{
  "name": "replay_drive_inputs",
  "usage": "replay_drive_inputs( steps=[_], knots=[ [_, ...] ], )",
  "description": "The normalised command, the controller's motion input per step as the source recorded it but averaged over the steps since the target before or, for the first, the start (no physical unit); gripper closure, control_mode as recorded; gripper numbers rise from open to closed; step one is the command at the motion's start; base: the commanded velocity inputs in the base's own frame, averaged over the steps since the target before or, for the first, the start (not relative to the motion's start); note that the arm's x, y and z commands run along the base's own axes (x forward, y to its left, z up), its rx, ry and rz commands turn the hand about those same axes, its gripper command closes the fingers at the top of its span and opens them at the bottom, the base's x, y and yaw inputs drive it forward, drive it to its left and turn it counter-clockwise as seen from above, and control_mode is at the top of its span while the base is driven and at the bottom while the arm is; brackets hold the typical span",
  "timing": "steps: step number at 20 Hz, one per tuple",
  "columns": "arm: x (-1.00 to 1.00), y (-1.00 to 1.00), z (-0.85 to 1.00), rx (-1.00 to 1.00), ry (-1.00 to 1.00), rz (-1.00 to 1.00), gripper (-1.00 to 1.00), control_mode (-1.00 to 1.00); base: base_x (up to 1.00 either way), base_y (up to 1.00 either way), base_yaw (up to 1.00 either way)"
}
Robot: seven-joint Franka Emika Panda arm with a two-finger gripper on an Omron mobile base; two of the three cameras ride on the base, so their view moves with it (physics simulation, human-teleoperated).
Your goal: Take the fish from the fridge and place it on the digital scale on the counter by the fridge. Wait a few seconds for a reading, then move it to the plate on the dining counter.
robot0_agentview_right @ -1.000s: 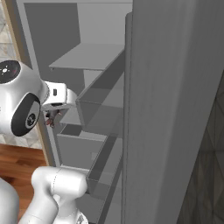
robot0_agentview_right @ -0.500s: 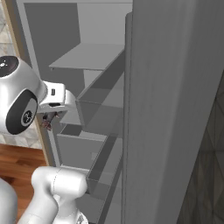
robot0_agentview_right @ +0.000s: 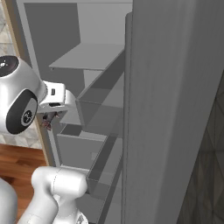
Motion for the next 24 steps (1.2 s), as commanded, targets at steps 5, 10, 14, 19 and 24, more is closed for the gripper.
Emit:
replay_drive_inputs(
  steps=[5, 10, 14, 19, 24],
  knots=[
    [0.00, 0.00, 0.00, 0.00, 0.00, 0.00, 1.00, 1.00, -0.94, 0.48, 0.00],
    [0.00, 0.00, 0.00, 0.00, 0.00, 0.00, 1.00, 1.00, -0.67, 1.00, -0.18],
    [0.00, 0.00, 0.00, 0.00, 0.00, 0.00, 1.00, 1.00, -0.48, 0.95, -0.58],
    [0.00, 0.00, 0.00, 0.00, 0.00, 0.00, 1.00, 1.00, -0.33, 0.81, -0.69],
    [0.00, 0.00, 0.00, 0.00, 0.00, 0.00, 1.00, 1.00, -0.14, 0.38, -0.73]
  ],
)
